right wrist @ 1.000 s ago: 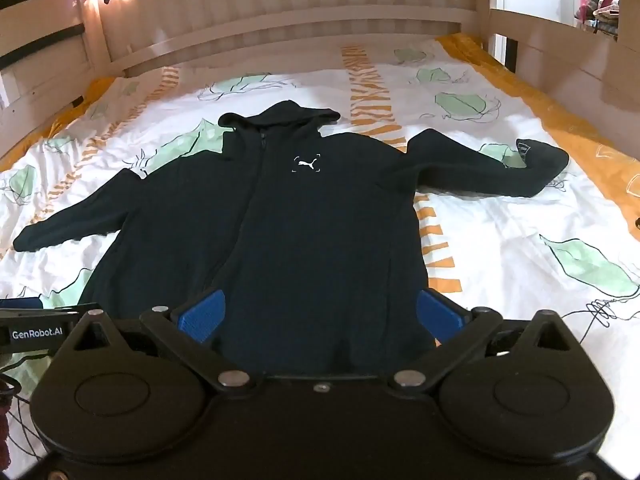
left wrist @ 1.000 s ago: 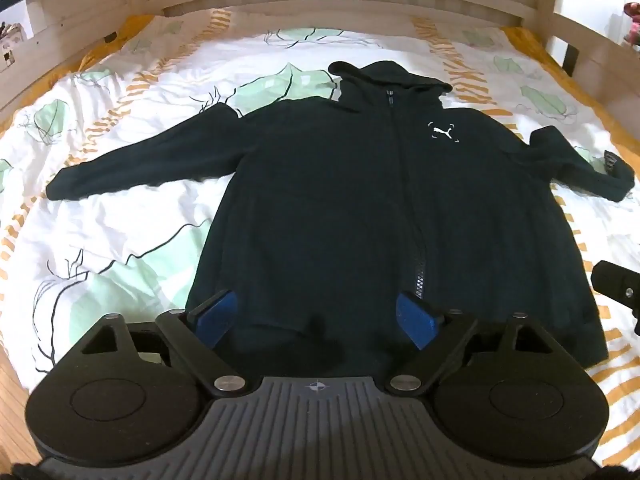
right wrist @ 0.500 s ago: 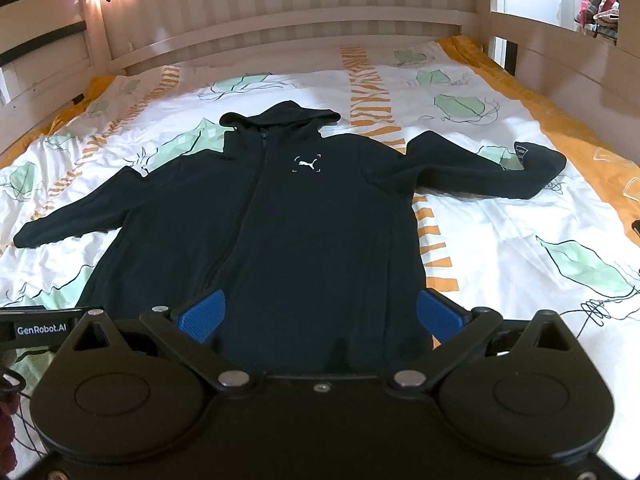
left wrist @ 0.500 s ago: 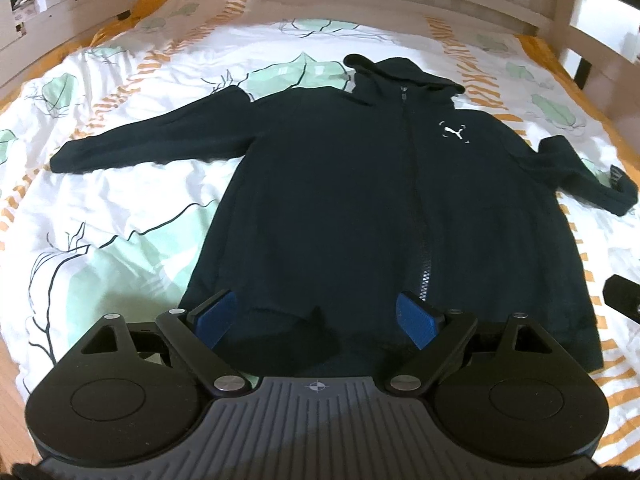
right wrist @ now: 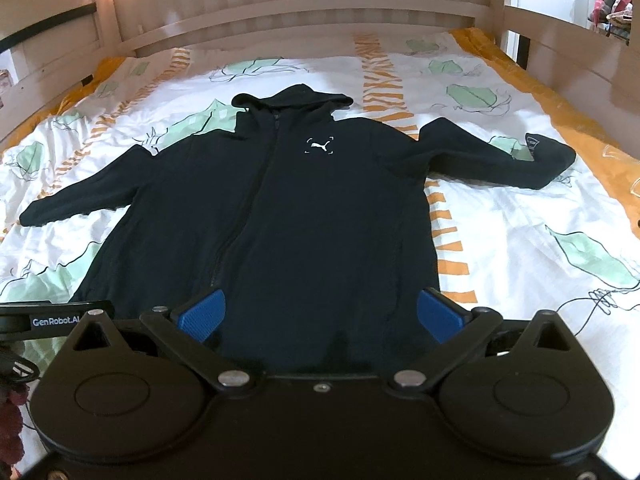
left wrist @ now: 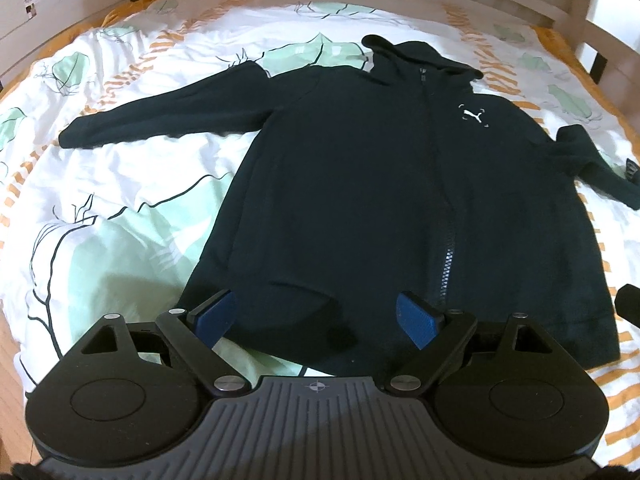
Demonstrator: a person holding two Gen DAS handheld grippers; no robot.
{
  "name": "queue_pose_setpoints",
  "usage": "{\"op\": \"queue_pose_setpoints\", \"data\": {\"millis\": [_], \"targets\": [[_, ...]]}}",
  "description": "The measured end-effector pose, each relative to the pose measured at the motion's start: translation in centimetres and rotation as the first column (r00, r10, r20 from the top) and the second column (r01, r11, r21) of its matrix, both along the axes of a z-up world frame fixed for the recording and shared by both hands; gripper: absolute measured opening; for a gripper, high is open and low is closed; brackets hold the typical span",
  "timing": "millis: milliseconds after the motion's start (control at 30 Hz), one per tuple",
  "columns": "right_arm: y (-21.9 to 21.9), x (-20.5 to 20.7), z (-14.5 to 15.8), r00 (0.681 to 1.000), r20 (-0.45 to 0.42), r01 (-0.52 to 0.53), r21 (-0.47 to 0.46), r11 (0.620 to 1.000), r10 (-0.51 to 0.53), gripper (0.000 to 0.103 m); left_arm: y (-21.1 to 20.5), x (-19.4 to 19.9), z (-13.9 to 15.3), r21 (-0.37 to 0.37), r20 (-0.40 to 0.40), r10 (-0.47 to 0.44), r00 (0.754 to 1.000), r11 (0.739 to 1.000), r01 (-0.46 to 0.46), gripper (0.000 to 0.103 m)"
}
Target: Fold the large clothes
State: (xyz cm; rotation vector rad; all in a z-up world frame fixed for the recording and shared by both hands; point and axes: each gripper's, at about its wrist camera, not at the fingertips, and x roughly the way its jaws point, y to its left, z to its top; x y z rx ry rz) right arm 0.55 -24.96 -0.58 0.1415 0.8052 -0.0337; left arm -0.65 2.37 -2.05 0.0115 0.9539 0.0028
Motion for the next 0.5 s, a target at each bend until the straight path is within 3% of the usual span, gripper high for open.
{"op": "queue_pose_setpoints", "data": {"millis": [500], "targets": [[0.1, 0.0, -1.9, 0.998, -0.068, -0.007, 0.044, 0.999, 0.01, 0.102, -0.6, -0.4, -1.3, 0.018, -0.034, -0.021, 0.999, 1.0, 0.022, 0.087]]}}
